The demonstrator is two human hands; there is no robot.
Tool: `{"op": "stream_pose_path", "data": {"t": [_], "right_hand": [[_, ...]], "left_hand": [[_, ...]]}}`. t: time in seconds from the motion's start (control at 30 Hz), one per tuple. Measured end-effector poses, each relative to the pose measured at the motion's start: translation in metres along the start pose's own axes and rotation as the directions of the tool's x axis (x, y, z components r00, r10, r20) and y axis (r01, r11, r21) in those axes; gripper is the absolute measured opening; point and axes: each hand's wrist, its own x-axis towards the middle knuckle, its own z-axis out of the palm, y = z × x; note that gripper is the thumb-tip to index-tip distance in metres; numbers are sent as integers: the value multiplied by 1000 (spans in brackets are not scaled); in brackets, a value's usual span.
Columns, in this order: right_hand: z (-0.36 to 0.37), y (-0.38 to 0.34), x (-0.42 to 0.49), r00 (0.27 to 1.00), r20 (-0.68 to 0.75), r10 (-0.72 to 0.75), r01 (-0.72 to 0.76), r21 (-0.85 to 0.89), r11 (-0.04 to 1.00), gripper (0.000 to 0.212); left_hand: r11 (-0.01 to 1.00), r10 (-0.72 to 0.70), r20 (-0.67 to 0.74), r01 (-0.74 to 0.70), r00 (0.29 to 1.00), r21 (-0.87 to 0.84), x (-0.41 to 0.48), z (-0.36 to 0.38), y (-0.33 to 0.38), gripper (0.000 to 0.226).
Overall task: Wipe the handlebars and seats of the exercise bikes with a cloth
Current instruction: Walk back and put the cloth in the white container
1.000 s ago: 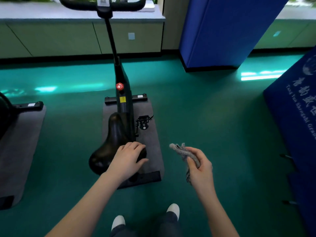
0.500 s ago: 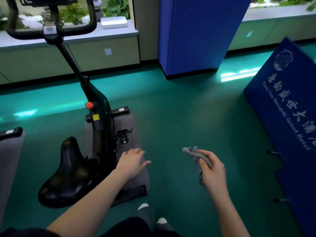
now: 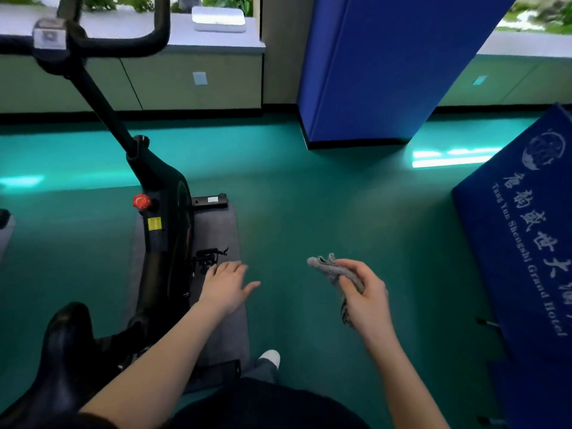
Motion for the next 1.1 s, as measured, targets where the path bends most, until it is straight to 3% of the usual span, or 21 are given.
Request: {"op": "stream_pose_path", "data": {"t": [0.3, 0.77, 1.1], "right_hand": [[-11, -26, 128, 995, 83, -57, 55, 27, 998, 29], [-110, -31, 381, 992, 110, -68, 60, 70, 996, 30], [-51, -82, 501, 955, 270, -119, 104, 72, 992, 27]], "left_hand": [[1000, -6, -202, 2, 979, -22, 94, -75, 41, 62], [998, -66, -300, 64, 952, -15, 268, -162, 184, 66], [970, -240, -285, 214, 928, -119, 347, -216, 156, 62]]}}
